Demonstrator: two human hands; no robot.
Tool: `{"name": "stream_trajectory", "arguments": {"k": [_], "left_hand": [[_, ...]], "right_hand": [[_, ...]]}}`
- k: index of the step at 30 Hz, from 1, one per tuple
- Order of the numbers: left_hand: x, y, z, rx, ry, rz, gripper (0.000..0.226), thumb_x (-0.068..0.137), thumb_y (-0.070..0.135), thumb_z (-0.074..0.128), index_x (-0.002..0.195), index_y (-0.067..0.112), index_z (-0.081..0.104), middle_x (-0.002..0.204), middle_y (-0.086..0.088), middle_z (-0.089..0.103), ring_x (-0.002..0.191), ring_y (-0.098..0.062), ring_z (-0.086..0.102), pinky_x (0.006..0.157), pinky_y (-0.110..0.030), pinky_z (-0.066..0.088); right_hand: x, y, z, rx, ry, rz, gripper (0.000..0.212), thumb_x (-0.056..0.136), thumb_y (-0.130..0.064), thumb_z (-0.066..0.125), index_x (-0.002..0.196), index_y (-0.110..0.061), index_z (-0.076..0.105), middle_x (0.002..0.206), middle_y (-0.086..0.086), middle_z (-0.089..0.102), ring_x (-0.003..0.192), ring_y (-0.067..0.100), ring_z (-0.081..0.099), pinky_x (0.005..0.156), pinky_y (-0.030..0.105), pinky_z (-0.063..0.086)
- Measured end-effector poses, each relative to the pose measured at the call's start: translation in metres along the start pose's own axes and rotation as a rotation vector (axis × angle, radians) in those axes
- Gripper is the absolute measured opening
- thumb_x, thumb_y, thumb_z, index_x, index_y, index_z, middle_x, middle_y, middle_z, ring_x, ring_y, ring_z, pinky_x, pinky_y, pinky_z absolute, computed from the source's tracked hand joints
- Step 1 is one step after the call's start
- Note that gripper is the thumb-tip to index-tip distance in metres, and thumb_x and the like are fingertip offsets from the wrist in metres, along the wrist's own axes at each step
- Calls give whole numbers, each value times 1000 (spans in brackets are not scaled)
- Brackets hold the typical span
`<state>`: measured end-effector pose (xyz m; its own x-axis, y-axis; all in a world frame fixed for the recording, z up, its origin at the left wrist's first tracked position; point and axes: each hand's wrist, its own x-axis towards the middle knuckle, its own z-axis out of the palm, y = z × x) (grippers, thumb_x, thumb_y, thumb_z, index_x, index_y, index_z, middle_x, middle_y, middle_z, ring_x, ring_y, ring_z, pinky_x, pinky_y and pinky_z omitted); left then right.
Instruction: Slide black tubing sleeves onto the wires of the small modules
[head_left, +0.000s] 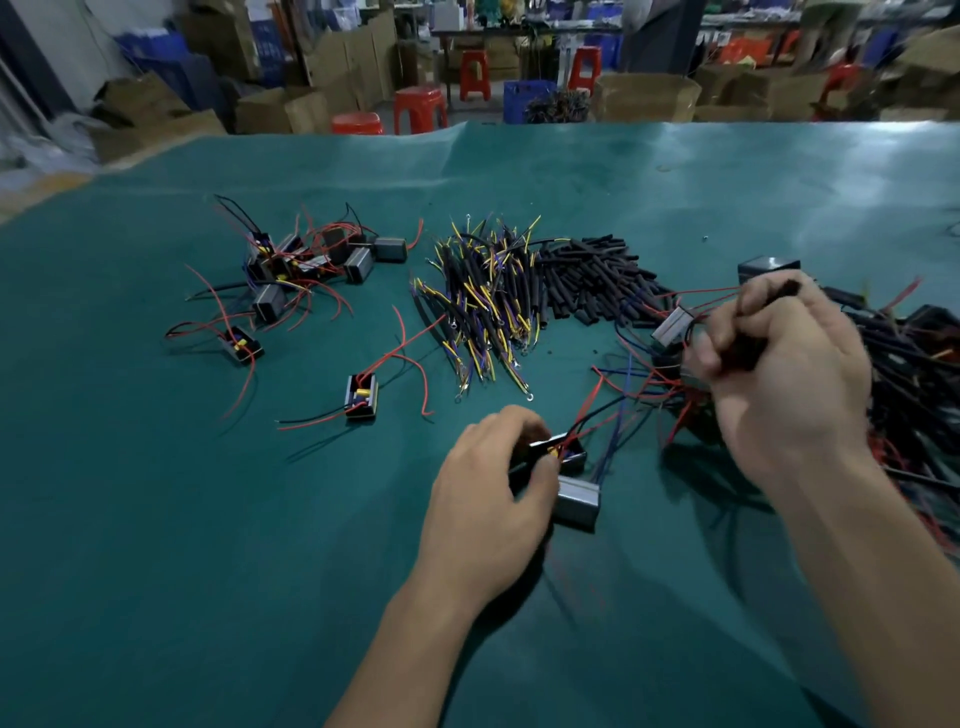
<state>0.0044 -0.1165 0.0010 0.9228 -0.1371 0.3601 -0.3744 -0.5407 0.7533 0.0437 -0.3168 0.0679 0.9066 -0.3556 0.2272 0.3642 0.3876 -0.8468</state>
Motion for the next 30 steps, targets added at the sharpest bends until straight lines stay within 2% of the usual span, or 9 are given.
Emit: {"name": "stream_trajectory", "arguments": {"k": [3, 5, 7, 9, 11, 14, 18, 27, 30], "left_hand": [[1, 0, 0, -32, 69, -28, 5, 86, 22, 66, 82, 21, 63, 84, 12, 60, 84, -11, 58, 77, -32, 49], [2, -1, 1, -13, 113, -38, 12, 87, 16, 69, 77, 19, 63, 82, 12, 59, 82, -8, 57, 74, -22, 45], [2, -2, 1, 14, 151, -45, 14, 88, 12, 71, 77, 18, 63, 81, 11, 59, 81, -7, 57, 72, -14, 41], [3, -4, 1, 27, 169, -61, 15, 88, 11, 71, 77, 18, 63, 81, 10, 59, 80, -7, 56, 72, -12, 40], [3, -6, 1, 22, 188, -74, 17, 88, 9, 70, 77, 19, 62, 80, 10, 58, 80, -8, 57, 71, -12, 40], [3, -8, 1, -9, 210, -81, 16, 87, 7, 69, 80, 21, 66, 82, 11, 59, 82, -8, 59, 73, -18, 44], [3, -12, 1, -119, 173, -130, 8, 85, 19, 72, 85, 24, 78, 81, 8, 63, 76, -10, 64, 72, -30, 52], [5, -7, -3, -5, 75, -65, 14, 93, 10, 65, 90, 24, 66, 90, 7, 53, 84, -9, 57, 79, -23, 45], [6, -7, -3, 1, 144, -80, 15, 95, 4, 60, 92, 18, 63, 95, 5, 49, 90, -9, 54, 81, -18, 42]], "right_hand": [[0, -5, -10, -482, -166, 71, 22, 63, -5, 39, 56, -14, 57, 43, -3, 36, 38, 11, 25, 43, 17, 18], [-5, 0, -8, -885, -429, 179, 28, 75, -9, 45, 57, -13, 66, 42, -8, 44, 39, 5, 34, 40, 18, 25], [-12, 6, -1, -1180, -690, 271, 31, 88, -13, 53, 63, -12, 71, 53, -8, 59, 50, 3, 49, 52, 23, 39], [-20, 10, 3, -1398, -831, 227, 29, 86, -36, 63, 70, -13, 68, 59, -4, 60, 57, 9, 51, 61, 35, 45], [-25, 11, 6, -1498, -894, 162, 45, 72, -66, 70, 74, -21, 69, 59, -4, 59, 55, 7, 52, 54, 26, 42], [-31, 11, 13, -1485, -918, 149, 57, 59, -82, 72, 75, -27, 71, 54, -6, 53, 52, 6, 49, 48, 21, 35], [-38, 14, 20, -1409, -899, 118, 34, 63, -50, 80, 73, -20, 69, 50, -10, 50, 49, 6, 45, 47, 19, 36], [-29, 13, 11, -1456, -703, -57, 40, 46, -59, 57, 68, -27, 67, 46, -6, 46, 49, 12, 41, 47, 25, 33], [-21, 12, 2, -1469, -551, -116, 28, 54, -55, 68, 65, -30, 62, 46, -6, 42, 50, 7, 39, 51, 31, 33]]}}
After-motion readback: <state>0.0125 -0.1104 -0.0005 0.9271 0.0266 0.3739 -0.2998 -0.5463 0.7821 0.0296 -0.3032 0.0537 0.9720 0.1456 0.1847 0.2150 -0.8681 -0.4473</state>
